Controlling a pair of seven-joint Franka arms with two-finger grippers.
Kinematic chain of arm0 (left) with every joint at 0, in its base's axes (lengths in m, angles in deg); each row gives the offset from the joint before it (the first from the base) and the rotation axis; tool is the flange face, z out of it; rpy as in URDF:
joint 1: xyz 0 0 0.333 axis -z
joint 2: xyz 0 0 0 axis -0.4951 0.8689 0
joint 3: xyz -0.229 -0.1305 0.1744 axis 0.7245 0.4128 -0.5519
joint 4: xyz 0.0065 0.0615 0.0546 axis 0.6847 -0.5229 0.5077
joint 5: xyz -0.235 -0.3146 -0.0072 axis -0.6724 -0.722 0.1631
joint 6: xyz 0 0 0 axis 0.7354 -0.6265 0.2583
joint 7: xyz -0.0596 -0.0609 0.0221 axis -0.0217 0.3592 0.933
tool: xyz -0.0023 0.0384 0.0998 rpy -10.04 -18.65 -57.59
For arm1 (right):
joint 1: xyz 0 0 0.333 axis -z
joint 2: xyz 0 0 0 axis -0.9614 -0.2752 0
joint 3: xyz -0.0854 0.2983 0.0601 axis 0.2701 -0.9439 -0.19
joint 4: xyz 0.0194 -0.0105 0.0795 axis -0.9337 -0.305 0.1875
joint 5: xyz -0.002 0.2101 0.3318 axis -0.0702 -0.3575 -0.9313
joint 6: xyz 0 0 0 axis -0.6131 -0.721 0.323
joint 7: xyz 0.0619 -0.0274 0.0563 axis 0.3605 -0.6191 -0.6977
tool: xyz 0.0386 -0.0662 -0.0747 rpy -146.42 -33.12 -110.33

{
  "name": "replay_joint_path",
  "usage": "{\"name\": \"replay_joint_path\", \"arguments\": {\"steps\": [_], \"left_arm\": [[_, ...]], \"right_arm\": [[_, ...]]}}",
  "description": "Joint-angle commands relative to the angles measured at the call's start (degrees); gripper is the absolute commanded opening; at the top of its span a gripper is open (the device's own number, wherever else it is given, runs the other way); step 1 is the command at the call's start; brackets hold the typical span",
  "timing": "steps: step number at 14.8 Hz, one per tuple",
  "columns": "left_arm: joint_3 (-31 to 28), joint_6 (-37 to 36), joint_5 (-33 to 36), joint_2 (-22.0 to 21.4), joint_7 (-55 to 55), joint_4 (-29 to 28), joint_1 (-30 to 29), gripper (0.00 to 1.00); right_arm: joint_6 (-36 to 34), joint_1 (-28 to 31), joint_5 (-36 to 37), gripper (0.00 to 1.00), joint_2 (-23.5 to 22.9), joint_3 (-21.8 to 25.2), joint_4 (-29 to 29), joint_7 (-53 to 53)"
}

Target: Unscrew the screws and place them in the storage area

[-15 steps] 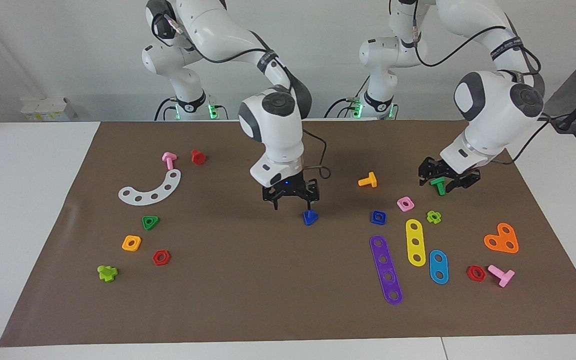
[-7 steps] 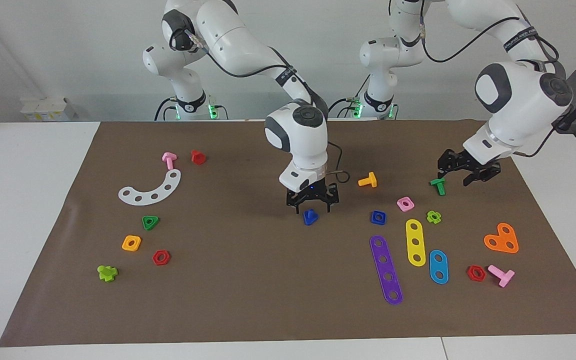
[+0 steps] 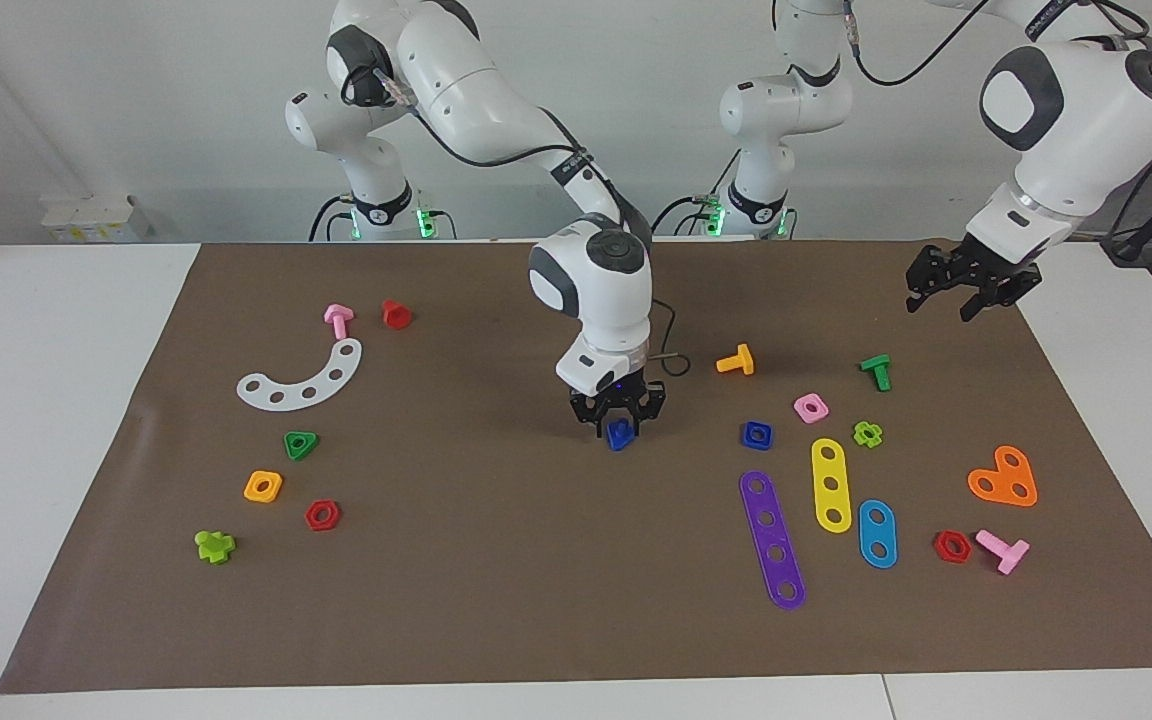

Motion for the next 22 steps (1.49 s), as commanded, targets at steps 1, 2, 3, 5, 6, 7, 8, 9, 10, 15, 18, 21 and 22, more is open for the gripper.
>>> {"name": "replay_joint_path", "arguments": {"steps": [1,2,3,5,6,7,8,9,10,15,18,21,22], "left_arm": [[-0.21,-1.19,3.13,-1.54,-4.16,-0.46,1.51,0.79],[-0.21,-1.28,3.66,-1.54,-5.47,-0.46,2.12,0.79],[-0.21,-1.19,3.75,-1.80,-6.70,-0.37,2.38,0.79],[-0.03,-1.19,3.75,-2.24,-9.60,-0.37,2.56,0.79],[0.05,-1.19,3.75,-2.51,-10.31,-0.45,2.56,0.79],[0.32,-1.28,3.75,-3.03,-11.19,-0.54,2.56,0.79],[0.41,-1.19,3.75,-3.04,-12.33,-0.46,2.56,0.79],[0.84,-1.19,3.75,-3.12,-13.12,-0.46,2.56,0.79],[1.02,-1.28,3.75,-3.12,-13.83,-0.54,2.56,0.79],[1.02,-1.28,3.75,-3.74,-15.59,-0.63,2.56,0.96],[1.02,-1.28,3.75,-4.00,-15.50,-0.72,2.47,1.00],[1.02,-1.19,3.75,-4.00,-15.59,-0.72,2.47,1.00],[1.02,-1.19,3.75,-4.00,-15.59,-0.72,2.47,1.00]], "right_arm": [[1.67,0.16,0.61,0.54,0.35,-0.43,-0.87,-0.50],[1.67,0.16,0.61,0.54,0.27,-0.43,-0.87,-0.50],[1.67,0.16,0.61,0.54,0.35,-0.43,-0.96,-0.59],[1.67,0.16,0.61,0.51,0.35,-0.43,-1.05,-0.59],[1.67,0.16,0.61,0.50,0.35,-0.43,-1.05,-0.59],[1.67,0.16,0.61,0.47,0.35,-0.43,-1.14,-0.59],[1.76,0.16,0.61,0.43,0.35,-0.43,-1.40,-0.59],[1.67,0.16,0.61,0.40,0.35,-0.43,-1.40,-0.59],[1.67,0.16,0.61,0.35,0.35,-0.43,-1.40,-0.68],[0.27,0.42,0.78,0.00,0.53,-0.43,-0.79,-1.38],[-4.55,1.12,0.52,0.00,0.27,-0.43,2.88,-1.64],[-8.17,3.31,-0.62,0.00,3.58,-0.43,3.26,-5.24],[-9.22,4.63,-0.71,0.00,6.04,-0.43,2.30,-5.77]]}}
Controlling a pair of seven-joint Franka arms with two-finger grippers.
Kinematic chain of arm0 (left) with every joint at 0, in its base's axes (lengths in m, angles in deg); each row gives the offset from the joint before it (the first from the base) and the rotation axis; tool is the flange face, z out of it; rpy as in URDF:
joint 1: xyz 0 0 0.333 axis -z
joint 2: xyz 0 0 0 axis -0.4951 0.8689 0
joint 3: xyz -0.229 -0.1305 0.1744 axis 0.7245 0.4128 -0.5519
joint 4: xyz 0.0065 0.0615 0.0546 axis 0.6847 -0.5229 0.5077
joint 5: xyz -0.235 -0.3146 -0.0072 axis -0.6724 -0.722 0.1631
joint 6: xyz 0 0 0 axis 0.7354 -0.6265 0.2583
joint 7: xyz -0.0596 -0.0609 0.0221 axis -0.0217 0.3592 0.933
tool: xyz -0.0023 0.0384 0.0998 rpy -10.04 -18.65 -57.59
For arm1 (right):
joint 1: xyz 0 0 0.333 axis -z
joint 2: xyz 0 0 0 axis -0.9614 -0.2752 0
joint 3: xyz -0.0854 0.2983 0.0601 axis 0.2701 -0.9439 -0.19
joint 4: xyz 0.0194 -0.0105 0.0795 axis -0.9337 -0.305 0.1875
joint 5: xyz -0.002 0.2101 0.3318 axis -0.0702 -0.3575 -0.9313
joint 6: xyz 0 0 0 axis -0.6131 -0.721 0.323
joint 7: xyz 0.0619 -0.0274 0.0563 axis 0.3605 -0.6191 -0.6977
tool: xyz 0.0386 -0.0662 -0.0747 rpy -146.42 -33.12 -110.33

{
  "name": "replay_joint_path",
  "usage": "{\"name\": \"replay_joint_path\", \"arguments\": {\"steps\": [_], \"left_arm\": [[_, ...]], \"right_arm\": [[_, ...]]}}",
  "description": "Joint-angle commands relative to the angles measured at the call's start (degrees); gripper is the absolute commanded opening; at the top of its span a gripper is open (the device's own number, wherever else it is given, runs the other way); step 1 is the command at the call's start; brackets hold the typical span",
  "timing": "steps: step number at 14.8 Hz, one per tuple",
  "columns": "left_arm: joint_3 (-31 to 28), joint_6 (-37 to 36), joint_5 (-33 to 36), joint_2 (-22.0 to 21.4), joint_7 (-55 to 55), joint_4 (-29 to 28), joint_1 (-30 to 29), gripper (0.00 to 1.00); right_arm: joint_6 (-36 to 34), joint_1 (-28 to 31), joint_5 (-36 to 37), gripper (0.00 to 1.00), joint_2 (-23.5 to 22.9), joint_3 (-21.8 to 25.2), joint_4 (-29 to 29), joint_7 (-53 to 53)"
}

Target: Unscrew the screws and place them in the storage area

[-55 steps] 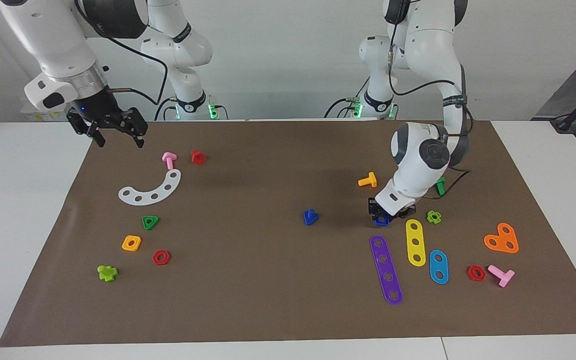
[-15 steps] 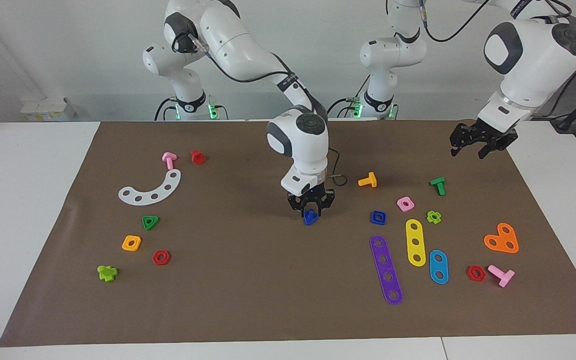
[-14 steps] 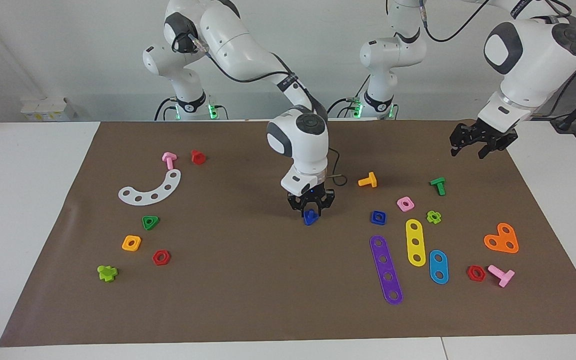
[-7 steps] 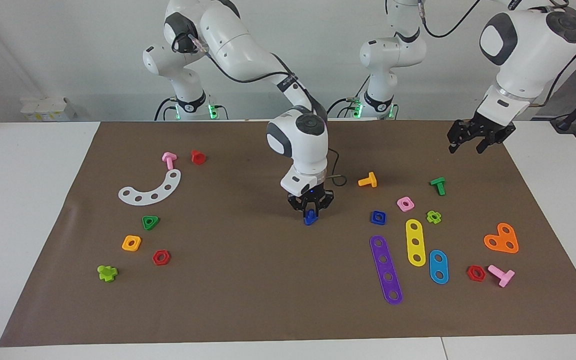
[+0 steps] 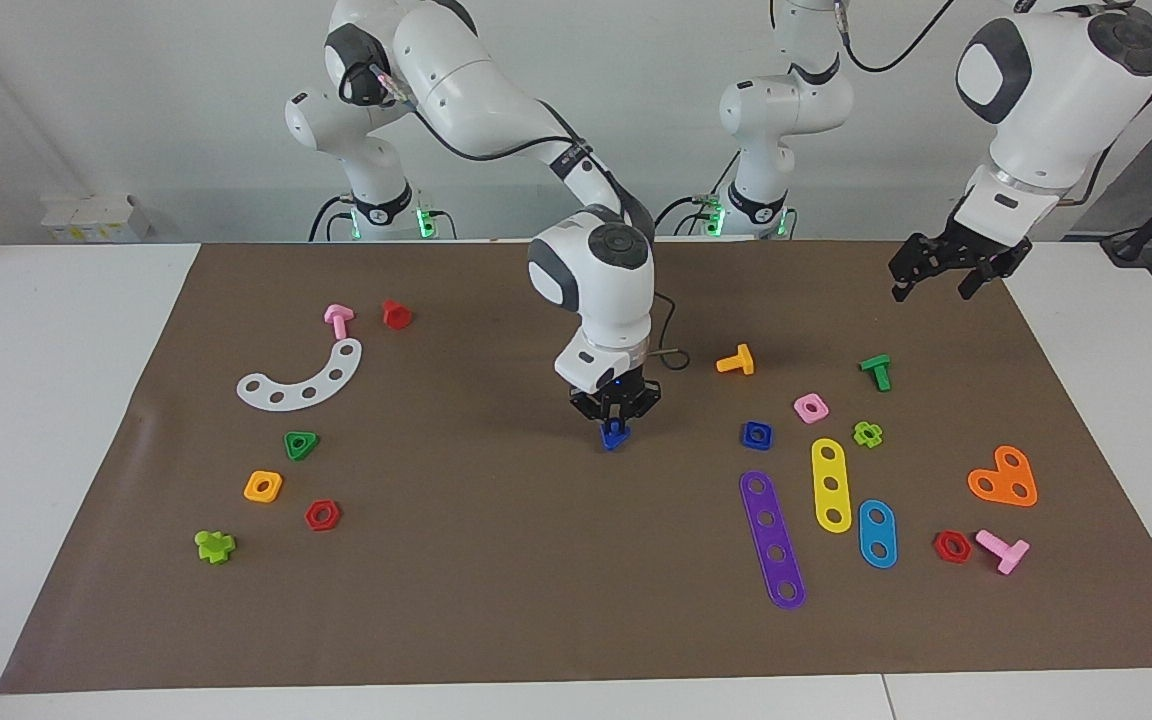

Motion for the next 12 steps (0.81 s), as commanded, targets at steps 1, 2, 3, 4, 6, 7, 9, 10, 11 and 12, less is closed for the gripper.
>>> {"name": "replay_joint_path", "arguments": {"steps": [1,2,3,4,6,7,9,10,11,12], "left_arm": [[-0.21,-0.90,1.53,-1.35,-1.11,-0.76,0.53,1.00],[-0.21,-0.81,1.53,-1.35,-1.46,-0.76,0.53,1.00],[-0.21,-0.81,1.53,-1.35,-1.64,-0.76,0.53,1.00],[-0.21,-0.81,1.53,-1.35,-1.64,-0.76,0.53,1.00],[-0.21,-0.81,1.53,-1.35,-1.64,-0.85,0.53,1.00],[-0.21,-0.90,1.53,-1.35,-1.64,-0.94,0.53,1.00],[-0.21,-0.90,1.70,-1.35,-1.64,-0.94,0.53,1.00],[-0.21,-0.90,1.70,-1.35,-1.55,-1.02,0.53,1.00],[-0.21,-0.90,1.70,-1.35,-1.47,-1.03,0.53,1.00],[-0.21,-0.90,1.70,-1.35,-1.38,-1.03,0.53,1.00]], "right_arm": [[-3.95,4.53,-0.68,0.00,6.88,-0.63,-2.43,-4.31],[-4.40,6.47,-0.68,0.00,9.43,-0.63,-3.92,-6.58],[-4.58,8.57,-0.76,0.00,11.71,-0.63,-5.76,-8.35],[-4.58,10.77,-0.76,0.00,14.00,-0.63,-7.61,-9.49],[-4.58,15.43,-0.76,0.00,16.91,-0.63,-10.43,-13.35],[-4.58,18.06,-0.76,0.00,17.53,-0.63,-11.48,-15.11],[-4.40,21.85,-0.76,0.00,17.89,-0.63,-12.89,-17.41],[-3.10,24.30,-0.85,0.00,18.76,-0.63,-15.51,-19.24],[-1.00,26.42,-1.37,0.00,19.55,-0.63,-18.75,-21.70],[2.85,28.44,-2.68,0.00,20.78,-0.63,-23.22,-24.42]]}}
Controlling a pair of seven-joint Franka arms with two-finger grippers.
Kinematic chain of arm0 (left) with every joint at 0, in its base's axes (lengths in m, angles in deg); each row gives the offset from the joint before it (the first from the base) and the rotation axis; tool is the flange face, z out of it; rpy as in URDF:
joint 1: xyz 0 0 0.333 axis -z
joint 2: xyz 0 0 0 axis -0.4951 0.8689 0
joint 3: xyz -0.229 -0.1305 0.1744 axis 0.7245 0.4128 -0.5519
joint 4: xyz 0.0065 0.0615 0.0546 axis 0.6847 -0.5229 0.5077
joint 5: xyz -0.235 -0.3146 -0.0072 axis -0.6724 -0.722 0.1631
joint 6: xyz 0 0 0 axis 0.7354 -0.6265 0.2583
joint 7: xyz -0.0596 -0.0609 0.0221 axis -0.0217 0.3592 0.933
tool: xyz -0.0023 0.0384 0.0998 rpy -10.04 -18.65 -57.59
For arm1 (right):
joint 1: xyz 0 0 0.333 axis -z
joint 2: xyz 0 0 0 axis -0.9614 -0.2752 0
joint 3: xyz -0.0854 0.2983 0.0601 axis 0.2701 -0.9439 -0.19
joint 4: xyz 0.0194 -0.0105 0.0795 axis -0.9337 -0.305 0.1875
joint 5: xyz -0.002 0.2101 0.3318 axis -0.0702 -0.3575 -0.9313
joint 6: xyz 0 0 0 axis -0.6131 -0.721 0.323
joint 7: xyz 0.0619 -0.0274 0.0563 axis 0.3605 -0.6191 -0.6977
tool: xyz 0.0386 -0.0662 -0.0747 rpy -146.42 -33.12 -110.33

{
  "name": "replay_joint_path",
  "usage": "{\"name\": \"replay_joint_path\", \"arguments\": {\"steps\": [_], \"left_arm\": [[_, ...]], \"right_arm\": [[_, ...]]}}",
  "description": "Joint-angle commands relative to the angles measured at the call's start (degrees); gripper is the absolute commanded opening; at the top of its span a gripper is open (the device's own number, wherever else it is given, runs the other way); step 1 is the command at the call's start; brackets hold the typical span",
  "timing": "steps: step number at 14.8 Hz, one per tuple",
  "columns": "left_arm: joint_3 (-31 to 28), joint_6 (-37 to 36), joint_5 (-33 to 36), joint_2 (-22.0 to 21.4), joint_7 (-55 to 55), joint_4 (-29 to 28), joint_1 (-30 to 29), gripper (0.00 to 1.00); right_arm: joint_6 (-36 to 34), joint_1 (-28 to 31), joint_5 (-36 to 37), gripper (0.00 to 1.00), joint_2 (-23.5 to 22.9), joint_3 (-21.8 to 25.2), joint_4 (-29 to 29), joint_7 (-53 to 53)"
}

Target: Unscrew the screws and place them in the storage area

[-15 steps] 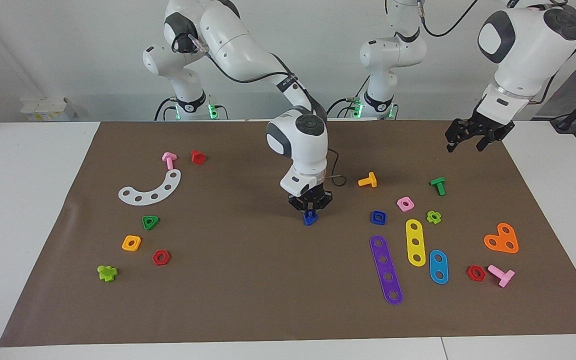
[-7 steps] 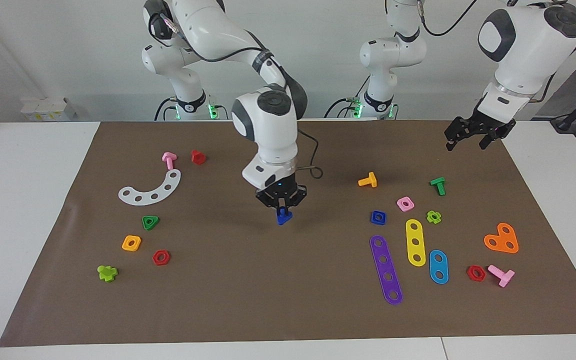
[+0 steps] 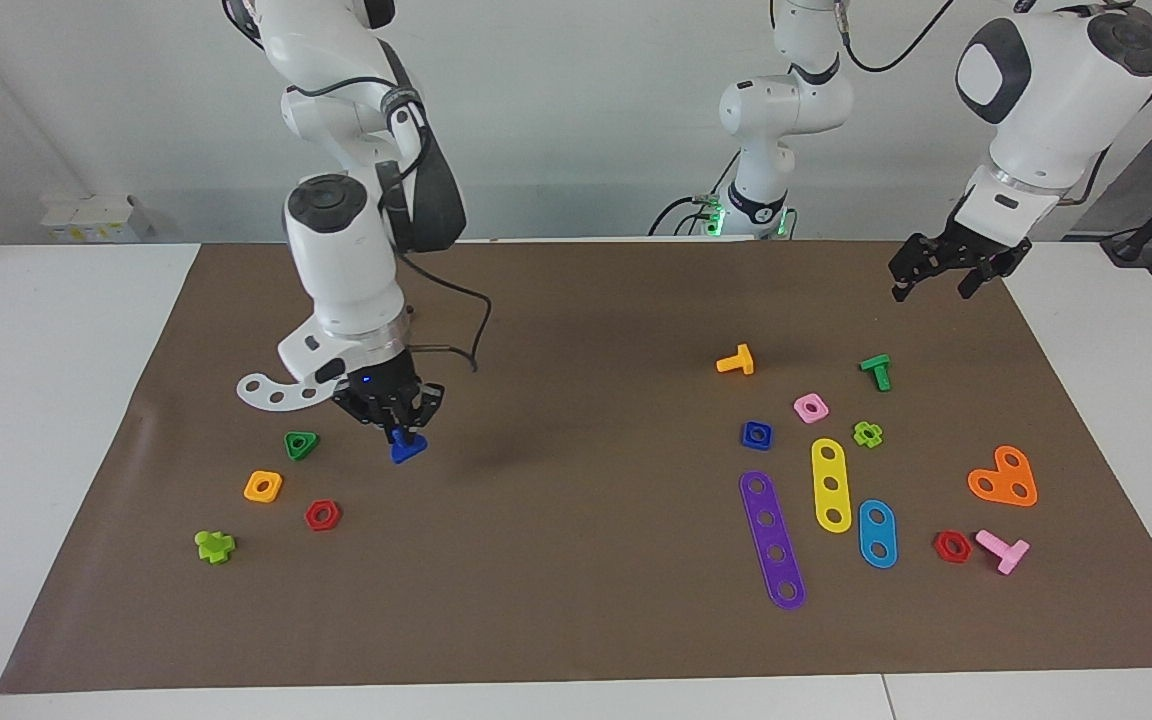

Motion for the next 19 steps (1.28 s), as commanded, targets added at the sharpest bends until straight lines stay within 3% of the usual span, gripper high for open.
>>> {"name": "replay_joint_path", "arguments": {"steps": [1,5,10,11,12,13,15,19], "left_arm": [[-0.21,-0.76,1.63,-1.43,-0.62,-1.08,0.53,1.00],[-0.21,-0.76,1.72,-1.61,0.34,-1.35,0.53,1.00],[-0.21,-0.93,1.89,-1.61,3.34,-1.35,0.53,1.00],[-0.21,-1.02,1.89,-1.70,3.51,-1.44,0.53,1.00],[-0.21,-1.20,1.89,-1.70,3.60,-1.44,0.53,1.00],[-0.21,-1.46,1.89,-1.79,3.69,-1.44,0.53,1.00],[-0.21,-1.73,1.89,-1.96,3.69,-1.44,0.53,1.00],[-0.12,-1.73,1.89,-1.96,3.69,-1.44,0.53,1.00]], "right_arm": [[9.36,5.08,-3.82,0.00,4.72,-0.94,-13.46,-6.75],[19.84,7.46,-4.98,0.00,5.69,-0.94,-24.38,-9.76],[20.47,8.87,-4.98,0.00,5.44,-0.86,-26.50,-11.35],[20.47,8.96,-5.06,0.07,5.35,-0.86,-26.68,-11.35],[20.38,8.87,-5.07,0.85,5.34,-0.86,-26.60,-10.74],[20.29,8.87,-4.98,1.00,5.26,-0.86,-26.07,-10.56],[18.20,8.52,-4.98,1.00,6.22,-0.86,-23.45,-10.12],[0.47,8.87,-4.01,1.00,8.50,0.11,-11.16,-9.85]]}}
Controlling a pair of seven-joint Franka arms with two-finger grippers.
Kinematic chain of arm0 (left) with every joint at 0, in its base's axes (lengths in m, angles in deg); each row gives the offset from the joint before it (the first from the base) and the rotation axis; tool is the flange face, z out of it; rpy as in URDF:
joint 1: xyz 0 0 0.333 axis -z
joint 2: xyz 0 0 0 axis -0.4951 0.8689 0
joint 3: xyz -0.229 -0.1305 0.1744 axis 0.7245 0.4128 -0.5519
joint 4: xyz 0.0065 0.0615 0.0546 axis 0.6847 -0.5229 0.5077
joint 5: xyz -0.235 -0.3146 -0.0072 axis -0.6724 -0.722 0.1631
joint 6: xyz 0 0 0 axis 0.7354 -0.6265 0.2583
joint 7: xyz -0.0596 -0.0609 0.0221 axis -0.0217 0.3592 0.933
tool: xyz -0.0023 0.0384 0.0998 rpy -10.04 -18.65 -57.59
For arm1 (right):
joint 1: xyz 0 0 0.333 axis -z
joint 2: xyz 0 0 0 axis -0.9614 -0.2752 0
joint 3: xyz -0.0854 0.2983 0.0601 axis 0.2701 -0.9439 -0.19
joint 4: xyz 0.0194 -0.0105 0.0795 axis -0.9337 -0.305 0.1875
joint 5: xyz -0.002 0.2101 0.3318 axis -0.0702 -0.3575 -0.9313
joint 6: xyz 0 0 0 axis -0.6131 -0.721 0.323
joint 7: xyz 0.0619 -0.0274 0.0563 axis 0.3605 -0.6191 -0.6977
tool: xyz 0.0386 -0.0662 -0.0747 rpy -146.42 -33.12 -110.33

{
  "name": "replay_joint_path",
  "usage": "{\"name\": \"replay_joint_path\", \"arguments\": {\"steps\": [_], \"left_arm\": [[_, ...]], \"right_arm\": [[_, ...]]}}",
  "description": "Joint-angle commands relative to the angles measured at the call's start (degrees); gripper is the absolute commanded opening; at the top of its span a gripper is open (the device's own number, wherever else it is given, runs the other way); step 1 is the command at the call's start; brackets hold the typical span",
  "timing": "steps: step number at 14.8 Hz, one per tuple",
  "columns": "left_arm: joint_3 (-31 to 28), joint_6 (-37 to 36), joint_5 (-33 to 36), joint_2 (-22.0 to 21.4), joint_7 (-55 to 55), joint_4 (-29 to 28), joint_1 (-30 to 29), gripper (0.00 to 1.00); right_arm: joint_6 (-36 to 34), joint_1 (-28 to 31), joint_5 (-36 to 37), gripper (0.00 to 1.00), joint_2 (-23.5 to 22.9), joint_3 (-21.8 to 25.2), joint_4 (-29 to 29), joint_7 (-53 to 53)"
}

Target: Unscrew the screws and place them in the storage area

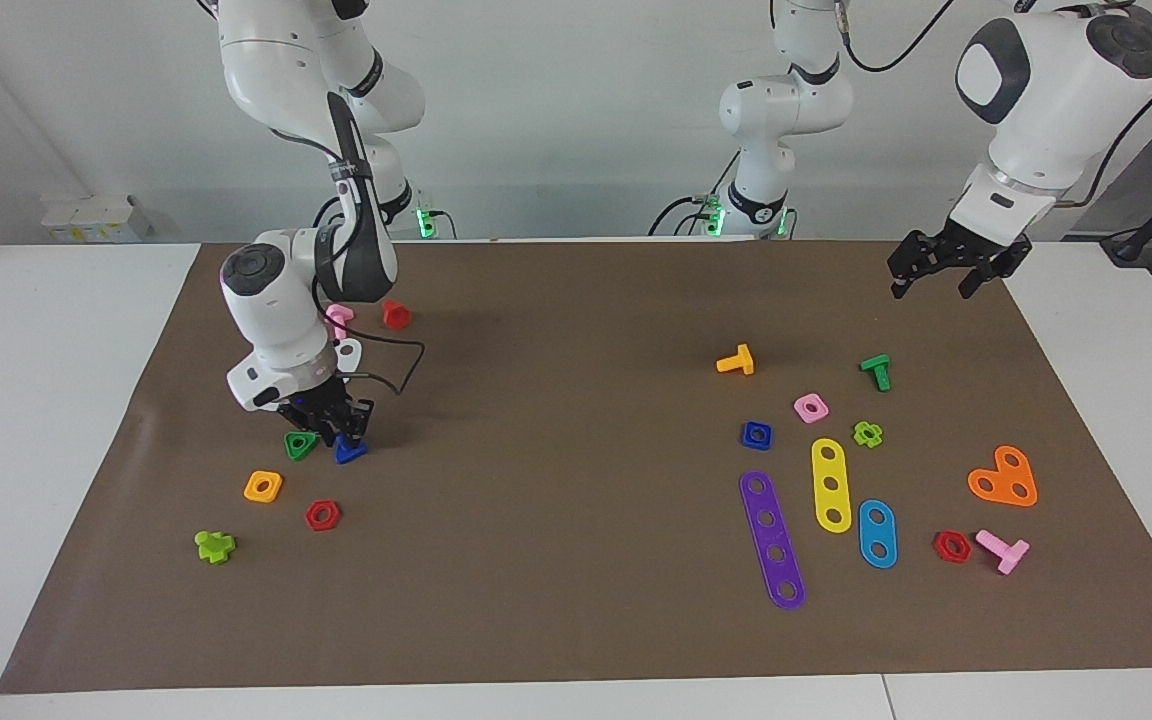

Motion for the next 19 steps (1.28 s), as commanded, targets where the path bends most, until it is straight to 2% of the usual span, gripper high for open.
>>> {"name": "replay_joint_path", "arguments": {"steps": [1,4,6,9,10,15,19], "left_arm": [[-0.16,-0.46,1.47,-1.67,0.47,-1.39,0.53,1.00],[-0.16,-0.29,1.47,-1.67,0.47,-1.40,0.53,1.00],[-0.16,-0.28,1.47,-1.67,0.47,-1.39,0.53,1.00],[-0.16,-0.28,1.47,-1.67,0.47,-1.39,0.53,1.00],[-0.16,-0.37,1.47,-1.67,0.39,-1.39,0.53,1.00],[-0.16,-0.46,1.47,-1.67,0.39,-1.39,0.53,1.00],[-0.07,-0.37,1.38,-1.67,0.39,-1.39,0.53,1.00]], "right_arm": [[-11.70,1.63,-0.43,1.00,2.28,-0.11,8.19,-0.95],[-18.48,2.33,-0.25,1.00,7.28,-0.19,10.14,-1.03],[-25.85,2.42,-0.25,1.00,10.27,-0.11,12.42,-1.12],[-40.26,2.60,-0.25,1.00,11.34,-0.19,20.57,-1.21],[-43.17,2.51,-0.25,1.00,11.34,-0.19,22.78,-1.21],[-43.91,2.16,-0.52,1.00,12.83,-0.37,21.66,-1.65],[-43.11,2.16,2.90,1.00,12.40,-0.46,22.62,-4.80]]}}
